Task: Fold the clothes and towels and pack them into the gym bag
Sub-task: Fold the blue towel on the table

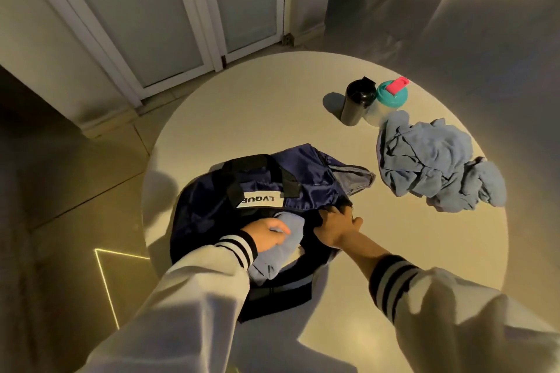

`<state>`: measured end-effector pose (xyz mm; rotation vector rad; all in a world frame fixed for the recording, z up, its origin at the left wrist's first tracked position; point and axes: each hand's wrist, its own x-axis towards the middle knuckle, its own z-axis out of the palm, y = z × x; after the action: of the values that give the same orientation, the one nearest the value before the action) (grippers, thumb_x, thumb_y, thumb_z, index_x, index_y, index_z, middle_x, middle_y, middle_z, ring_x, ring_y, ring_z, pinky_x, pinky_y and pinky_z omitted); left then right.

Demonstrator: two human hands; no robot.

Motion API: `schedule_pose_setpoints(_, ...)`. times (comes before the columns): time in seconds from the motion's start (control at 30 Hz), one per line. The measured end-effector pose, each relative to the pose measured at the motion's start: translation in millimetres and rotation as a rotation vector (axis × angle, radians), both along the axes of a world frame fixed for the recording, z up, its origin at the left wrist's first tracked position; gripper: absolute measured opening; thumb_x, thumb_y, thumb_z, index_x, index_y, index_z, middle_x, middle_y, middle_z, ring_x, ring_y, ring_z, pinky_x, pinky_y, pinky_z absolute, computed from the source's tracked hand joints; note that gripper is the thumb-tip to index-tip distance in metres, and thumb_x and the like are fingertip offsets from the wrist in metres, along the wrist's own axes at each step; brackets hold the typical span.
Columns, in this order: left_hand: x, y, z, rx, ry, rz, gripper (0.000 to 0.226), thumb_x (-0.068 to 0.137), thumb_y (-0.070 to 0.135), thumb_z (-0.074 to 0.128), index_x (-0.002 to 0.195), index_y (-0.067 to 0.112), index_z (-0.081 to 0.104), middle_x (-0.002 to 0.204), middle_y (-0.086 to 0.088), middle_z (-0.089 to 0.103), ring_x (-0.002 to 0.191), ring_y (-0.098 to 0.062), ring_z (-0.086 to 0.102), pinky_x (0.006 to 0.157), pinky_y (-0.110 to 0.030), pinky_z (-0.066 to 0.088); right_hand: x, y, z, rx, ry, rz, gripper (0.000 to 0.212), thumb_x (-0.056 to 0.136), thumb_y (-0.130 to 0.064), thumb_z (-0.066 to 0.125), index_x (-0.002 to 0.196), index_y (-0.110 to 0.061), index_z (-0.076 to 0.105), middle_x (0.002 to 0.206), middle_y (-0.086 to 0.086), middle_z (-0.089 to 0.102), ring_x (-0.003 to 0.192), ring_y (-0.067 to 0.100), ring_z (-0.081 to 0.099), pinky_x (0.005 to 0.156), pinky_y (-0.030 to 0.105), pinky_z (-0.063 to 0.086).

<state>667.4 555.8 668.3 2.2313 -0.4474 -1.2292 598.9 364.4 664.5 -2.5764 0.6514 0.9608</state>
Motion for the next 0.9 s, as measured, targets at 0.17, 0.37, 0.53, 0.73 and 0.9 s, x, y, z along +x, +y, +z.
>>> schedule_pose_setpoints(0.17,-7,-9,-2,0.031,-0.063,-0.035,0.03,0.099,0.016,0.049,0.122,0.021,0.067,0.1,0.004,0.056,0.106,-0.019,0.057,0.082,-0.019,0.037,-2,-5,-10,0.018,0.035,0.028,0.062,0.096,-0.046,0.045,0.154,-0.038,0.025,0.167,-0.008,0.0,0.147,0.036,0.002,0.112,0.05,0.02)
schedule_pose_setpoints(0.37,-3,-18,-9,0.031,-0.061,-0.044,0.024,0.098,0.024,0.051,0.109,0.04,0.065,0.112,0.001,0.061,0.106,-0.02,0.058,0.093,-0.028,0.045,-5,-5,-13,-0.036,-0.285,0.017,0.087,0.094,-0.043,0.052,0.158,-0.035,-0.007,0.166,-0.006,-0.016,0.144,0.042,0.012,0.11,0.053,0.022)
schedule_pose_setpoints(0.53,5,-41,-3,-0.189,-0.127,0.118,0.028,0.101,0.009,0.047,0.119,0.022,0.064,0.106,0.011,0.06,0.092,-0.005,0.054,0.083,-0.022,0.04,-23,-9,-21,-0.104,-0.611,-0.003,0.081,0.081,-0.034,0.059,0.156,-0.025,0.029,0.167,0.011,0.009,0.124,0.046,0.037,0.084,0.053,0.039)
schedule_pose_setpoints(0.73,-1,-83,-11,-0.254,-0.242,0.303,0.031,0.1,0.003,0.048,0.099,0.034,0.052,0.089,0.014,0.049,0.08,-0.002,0.046,0.072,-0.008,0.042,-37,-34,-26,0.013,-0.543,-0.178,0.053,0.09,-0.036,0.067,0.141,-0.034,0.051,0.164,0.017,0.008,0.134,0.045,0.034,0.101,0.051,0.042)
schedule_pose_setpoints(0.9,-8,-99,-23,-0.279,-0.265,0.448,0.03,0.097,0.004,0.052,0.114,0.029,0.056,0.11,0.002,0.058,0.101,-0.016,0.055,0.092,-0.029,0.046,-31,-41,-24,0.281,-0.519,-0.216,0.053,0.091,-0.001,0.052,0.142,-0.018,0.052,0.139,0.017,0.052,0.12,0.039,0.054,0.098,0.041,0.047)
